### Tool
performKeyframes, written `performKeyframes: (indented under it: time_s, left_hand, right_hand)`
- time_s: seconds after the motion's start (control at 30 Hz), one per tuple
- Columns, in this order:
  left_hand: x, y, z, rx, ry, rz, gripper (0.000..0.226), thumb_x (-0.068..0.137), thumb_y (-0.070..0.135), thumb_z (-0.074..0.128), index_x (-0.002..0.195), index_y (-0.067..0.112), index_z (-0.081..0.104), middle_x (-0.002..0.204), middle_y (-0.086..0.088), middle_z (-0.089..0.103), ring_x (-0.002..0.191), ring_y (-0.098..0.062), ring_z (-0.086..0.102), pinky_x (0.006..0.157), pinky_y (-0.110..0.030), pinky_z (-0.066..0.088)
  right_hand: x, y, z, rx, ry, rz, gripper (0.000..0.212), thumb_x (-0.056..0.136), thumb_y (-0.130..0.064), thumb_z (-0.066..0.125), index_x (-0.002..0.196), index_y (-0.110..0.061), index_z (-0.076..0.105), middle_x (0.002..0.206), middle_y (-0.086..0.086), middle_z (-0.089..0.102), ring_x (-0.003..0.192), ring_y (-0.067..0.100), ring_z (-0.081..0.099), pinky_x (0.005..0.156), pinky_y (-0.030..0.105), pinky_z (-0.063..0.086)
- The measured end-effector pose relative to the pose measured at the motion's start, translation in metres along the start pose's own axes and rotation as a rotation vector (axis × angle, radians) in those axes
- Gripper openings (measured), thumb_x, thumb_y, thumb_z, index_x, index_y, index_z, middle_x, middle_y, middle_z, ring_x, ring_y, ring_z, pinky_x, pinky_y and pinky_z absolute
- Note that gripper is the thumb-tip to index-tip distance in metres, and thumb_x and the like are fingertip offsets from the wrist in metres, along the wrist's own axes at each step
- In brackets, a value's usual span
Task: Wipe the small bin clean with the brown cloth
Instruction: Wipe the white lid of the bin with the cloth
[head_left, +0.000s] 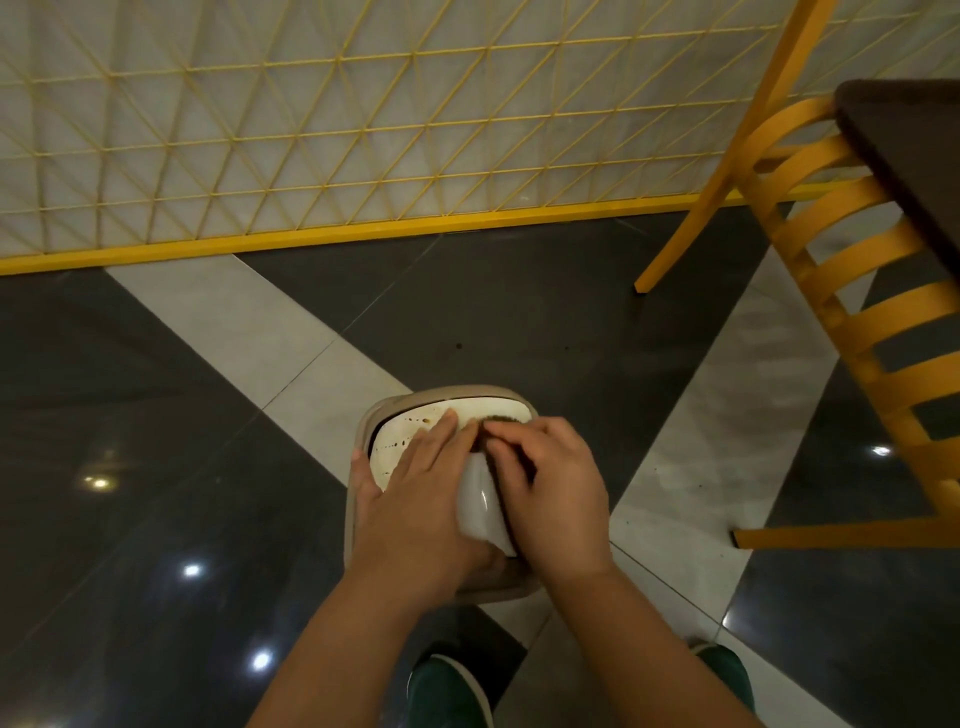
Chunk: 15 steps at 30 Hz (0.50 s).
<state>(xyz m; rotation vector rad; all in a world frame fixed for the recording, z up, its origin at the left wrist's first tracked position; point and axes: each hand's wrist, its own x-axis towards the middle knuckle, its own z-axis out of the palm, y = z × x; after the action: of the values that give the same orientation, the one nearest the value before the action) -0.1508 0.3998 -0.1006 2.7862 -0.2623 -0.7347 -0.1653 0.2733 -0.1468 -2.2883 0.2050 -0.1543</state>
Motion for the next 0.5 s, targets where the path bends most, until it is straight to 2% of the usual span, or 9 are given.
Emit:
performKeyframes:
  time_s: [0.13,0.2,0.27,0.4,0.5]
  left_hand:
    - [-0.001,0.000,-0.001,0.013,-0.009,-0.005,0.113,0.070,0.062,0.066,0.148,0.039,-0.013,0.157,0.016,-0.014,0.146,-0.009,-0.010,0.110,-0.055,-0.018]
    - [-0.001,-0.001,0.000,0.018,-0.001,-0.010,0.113,0.071,0.061,0.068,0.147,0.040,-0.013,0.157,0.017,-0.014,0.146,-0.009,-0.010,0.110,-0.054,-0.019]
    - [0.000,-0.003,0.001,0.013,-0.002,-0.012,0.113,0.070,0.060,0.068,0.147,0.041,-0.012,0.157,0.018,-0.014,0.146,-0.008,-0.009,0.110,-0.054,-0.019]
    - [0.001,-0.005,0.002,-0.045,0.022,0.001,0.108,0.070,0.060,0.068,0.148,0.044,-0.006,0.157,0.021,-0.011,0.146,-0.003,-0.008,0.111,-0.052,-0.018]
    - [0.001,-0.004,0.004,-0.032,0.034,0.001,0.112,0.066,0.066,0.066,0.148,0.044,-0.008,0.157,0.021,-0.011,0.145,-0.003,-0.007,0.110,-0.051,-0.019]
  right_hand:
    - [0.013,0.004,-0.001,0.307,0.057,0.308,0.017,0.092,-0.031,0.058,0.095,-0.049,0.060,0.099,-0.024,0.054,0.094,-0.002,0.055,0.085,0.015,0.045]
    - [0.000,0.005,-0.005,0.333,0.059,0.402,0.020,0.092,-0.030,0.058,0.093,-0.050,0.057,0.100,-0.025,0.054,0.093,-0.004,0.055,0.089,0.019,0.047]
    - [-0.022,0.005,-0.007,0.265,0.030,0.346,0.021,0.091,-0.030,0.058,0.099,-0.050,0.058,0.102,-0.025,0.053,0.095,-0.004,0.054,0.088,0.014,0.045]
    - [-0.032,-0.001,-0.005,0.076,-0.008,0.054,0.022,0.089,-0.037,0.055,0.107,-0.042,0.066,0.098,-0.027,0.050,0.093,-0.003,0.054,0.078,0.010,0.044]
    - [0.003,-0.006,0.000,0.128,0.014,0.144,0.018,0.091,-0.035,0.057,0.106,-0.037,0.068,0.098,-0.019,0.054,0.091,0.000,0.054,0.078,0.011,0.041]
